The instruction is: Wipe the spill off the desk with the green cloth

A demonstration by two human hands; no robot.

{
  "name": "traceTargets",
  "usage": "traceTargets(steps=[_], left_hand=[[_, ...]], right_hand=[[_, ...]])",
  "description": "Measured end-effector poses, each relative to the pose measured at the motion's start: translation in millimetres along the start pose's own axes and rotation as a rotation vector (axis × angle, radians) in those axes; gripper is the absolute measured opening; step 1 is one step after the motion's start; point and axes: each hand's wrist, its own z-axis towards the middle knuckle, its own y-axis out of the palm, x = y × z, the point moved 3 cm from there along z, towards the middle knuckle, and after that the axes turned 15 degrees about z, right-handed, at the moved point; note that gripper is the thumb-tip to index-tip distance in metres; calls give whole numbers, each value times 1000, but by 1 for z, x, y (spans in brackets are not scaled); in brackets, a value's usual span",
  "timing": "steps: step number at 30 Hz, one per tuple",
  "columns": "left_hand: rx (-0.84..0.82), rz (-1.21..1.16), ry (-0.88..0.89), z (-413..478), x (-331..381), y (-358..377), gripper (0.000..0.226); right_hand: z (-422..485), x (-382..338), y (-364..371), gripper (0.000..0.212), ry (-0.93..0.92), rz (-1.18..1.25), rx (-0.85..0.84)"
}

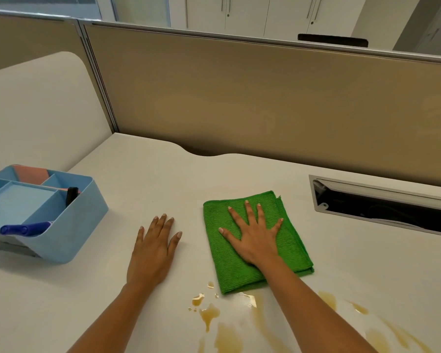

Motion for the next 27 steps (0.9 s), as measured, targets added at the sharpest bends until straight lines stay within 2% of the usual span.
traceTargets(steps=[7, 15, 22, 27], left_hand=[[9, -11, -4, 1, 1, -1, 53], [21, -27, 0, 1, 1, -3, 53], [45, -95, -28, -7, 0, -5, 50], [39, -150, -41, -19, -3, -7, 49]], right_hand=[[-3, -17, 6, 78, 38, 50, -6], [-18, -59, 30, 80, -55, 54, -7], [-38, -55, 31, 58, -111, 59, 1], [-48, -27, 19, 50, -36, 53, 19]])
